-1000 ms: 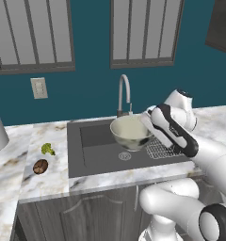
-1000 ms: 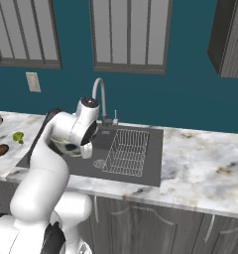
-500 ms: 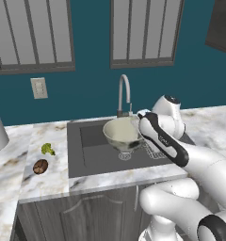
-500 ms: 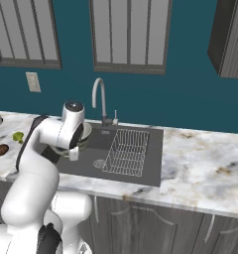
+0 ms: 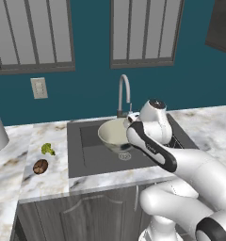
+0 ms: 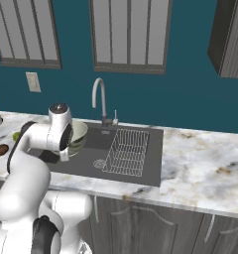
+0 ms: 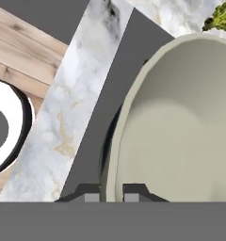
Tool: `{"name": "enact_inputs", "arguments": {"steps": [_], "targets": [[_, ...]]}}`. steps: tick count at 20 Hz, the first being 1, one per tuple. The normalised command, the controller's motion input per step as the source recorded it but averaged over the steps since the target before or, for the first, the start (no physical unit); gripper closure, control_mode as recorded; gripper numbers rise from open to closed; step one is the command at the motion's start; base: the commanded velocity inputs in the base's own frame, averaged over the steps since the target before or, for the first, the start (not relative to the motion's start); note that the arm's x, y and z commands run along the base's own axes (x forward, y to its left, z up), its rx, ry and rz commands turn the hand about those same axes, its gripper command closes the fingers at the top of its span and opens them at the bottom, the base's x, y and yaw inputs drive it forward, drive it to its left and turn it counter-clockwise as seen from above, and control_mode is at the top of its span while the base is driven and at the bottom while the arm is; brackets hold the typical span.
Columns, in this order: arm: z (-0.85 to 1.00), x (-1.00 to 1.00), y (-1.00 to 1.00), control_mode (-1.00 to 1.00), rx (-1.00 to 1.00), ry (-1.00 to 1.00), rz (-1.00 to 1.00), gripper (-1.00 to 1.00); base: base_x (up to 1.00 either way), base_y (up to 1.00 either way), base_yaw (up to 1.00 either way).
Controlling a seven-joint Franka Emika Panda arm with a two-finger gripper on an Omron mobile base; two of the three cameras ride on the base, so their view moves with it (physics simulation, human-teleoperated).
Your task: Remove the broccoli and potato from the sink. Then move the bowl and cup from the counter to the sink for washing.
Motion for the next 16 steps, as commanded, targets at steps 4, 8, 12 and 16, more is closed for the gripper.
{"name": "enact_inputs", "arguments": {"steps": [4, 8, 12, 16], "targets": [[-0.02, 0.16, 0.15, -1.0, -0.06, 0.0, -0.01, 1.0, 0.0, 0.0, 0.0], [0.0, 0.15, 0.09, -1.0, -0.03, 0.0, 0.0, 1.0, 0.0, 0.0, 0.0], [-0.01, 0.05, 0.11, -1.0, 0.0, 0.0, 0.0, 1.0, 0.0, 0.0, 0.0], [-0.02, 0.06, 0.1, -1.0, 0.0, 0.0, 0.0, 1.0, 0.0, 0.0, 0.0]]}}
